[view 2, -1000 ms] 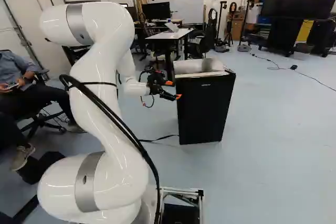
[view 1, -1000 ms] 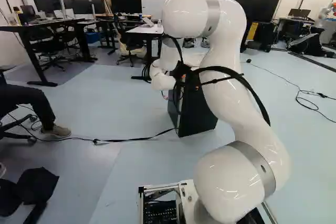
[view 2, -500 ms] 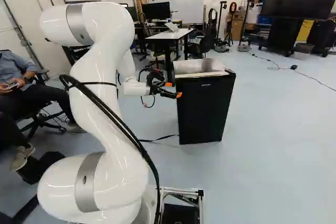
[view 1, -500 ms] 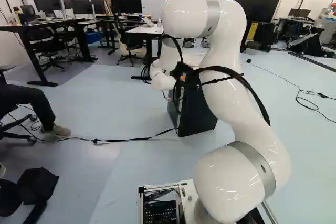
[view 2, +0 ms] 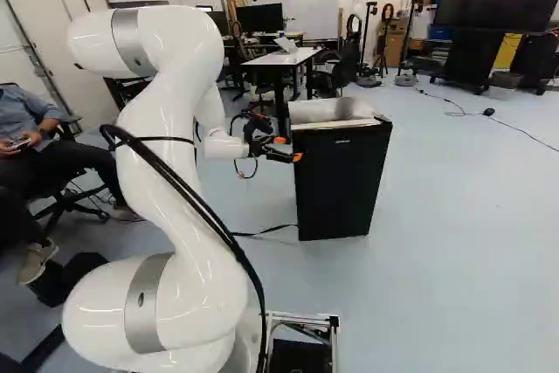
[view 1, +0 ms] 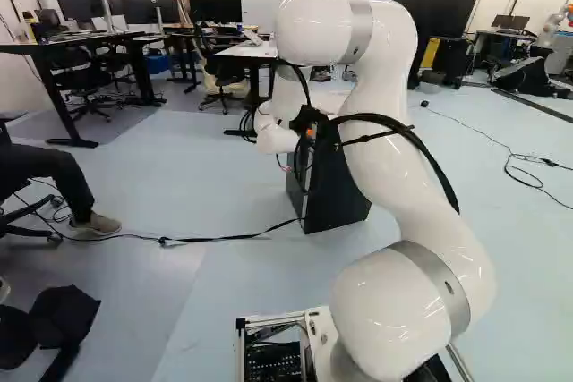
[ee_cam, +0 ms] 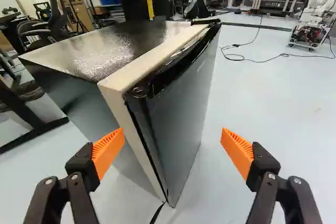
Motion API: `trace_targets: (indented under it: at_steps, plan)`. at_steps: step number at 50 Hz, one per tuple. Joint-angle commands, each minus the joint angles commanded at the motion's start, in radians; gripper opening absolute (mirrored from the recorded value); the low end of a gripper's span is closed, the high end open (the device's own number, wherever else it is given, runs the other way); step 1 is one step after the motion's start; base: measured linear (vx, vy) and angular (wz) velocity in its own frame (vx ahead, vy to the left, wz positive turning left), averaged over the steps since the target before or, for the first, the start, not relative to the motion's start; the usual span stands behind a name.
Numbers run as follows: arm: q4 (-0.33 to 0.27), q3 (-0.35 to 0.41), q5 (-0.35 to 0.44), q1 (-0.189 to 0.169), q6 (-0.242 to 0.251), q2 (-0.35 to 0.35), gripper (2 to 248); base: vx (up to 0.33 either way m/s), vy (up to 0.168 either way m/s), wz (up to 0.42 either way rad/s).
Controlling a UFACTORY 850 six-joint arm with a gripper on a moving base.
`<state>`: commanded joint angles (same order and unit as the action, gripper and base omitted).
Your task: Open the fridge door
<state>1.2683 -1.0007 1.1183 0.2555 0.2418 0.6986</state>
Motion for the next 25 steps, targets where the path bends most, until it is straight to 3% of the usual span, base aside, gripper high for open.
trace_targets:
  at_steps: [25]
  plan:
    - [0.000, -0.019, 0.000, -0.001, 0.000, 0.011, 247, 0.000, 0.000, 0.000]
